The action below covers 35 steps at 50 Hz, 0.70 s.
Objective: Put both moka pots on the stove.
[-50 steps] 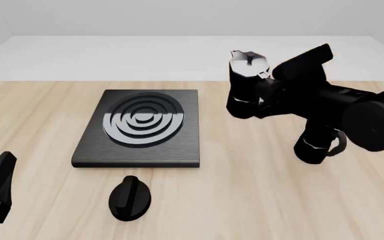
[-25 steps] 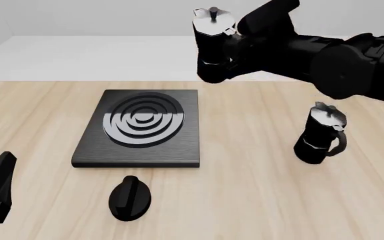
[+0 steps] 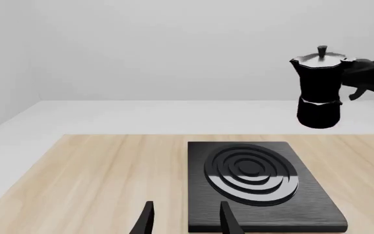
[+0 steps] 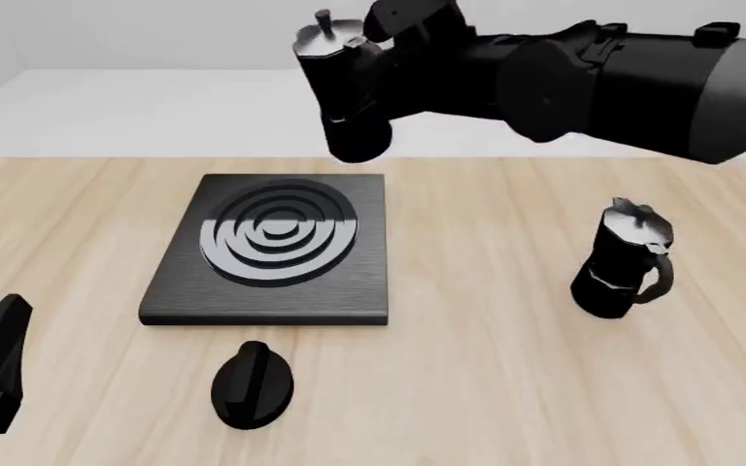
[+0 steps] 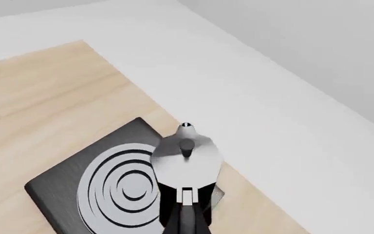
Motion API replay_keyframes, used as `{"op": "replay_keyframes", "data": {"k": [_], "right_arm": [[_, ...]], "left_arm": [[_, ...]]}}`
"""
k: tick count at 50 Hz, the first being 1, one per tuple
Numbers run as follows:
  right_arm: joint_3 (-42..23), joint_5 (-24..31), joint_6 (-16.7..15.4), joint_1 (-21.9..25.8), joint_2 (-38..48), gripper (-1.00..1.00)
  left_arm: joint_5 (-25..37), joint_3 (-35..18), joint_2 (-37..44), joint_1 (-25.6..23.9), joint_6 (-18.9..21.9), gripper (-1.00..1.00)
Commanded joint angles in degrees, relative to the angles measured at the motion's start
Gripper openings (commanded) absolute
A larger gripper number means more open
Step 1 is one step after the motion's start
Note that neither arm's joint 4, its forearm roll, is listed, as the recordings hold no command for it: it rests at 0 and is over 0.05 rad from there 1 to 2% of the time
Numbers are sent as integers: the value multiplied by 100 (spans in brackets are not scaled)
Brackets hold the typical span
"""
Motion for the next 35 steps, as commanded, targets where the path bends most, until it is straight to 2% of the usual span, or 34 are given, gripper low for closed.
{"op": "replay_keyframes", "data": {"k": [1,2,9,15,25,35], "right_arm": [[-752,231,178,330,270,-100],[-741,269,294,522,256,-100],[-925,304,199,674,374,-100],[-1242,370,219,603,641,-100],[-1346,257,198,666,879,-100],[-1742,228,342,722,1214,-100]], "left_arm": [[0,0,0,0,1,100],[0,0,0,0,0,100],[0,0,1,0,0,100],[0,0,-1,1,-1,100],[0,0,0,-1,0,100],[0,0,-1,1,0,100]]}}
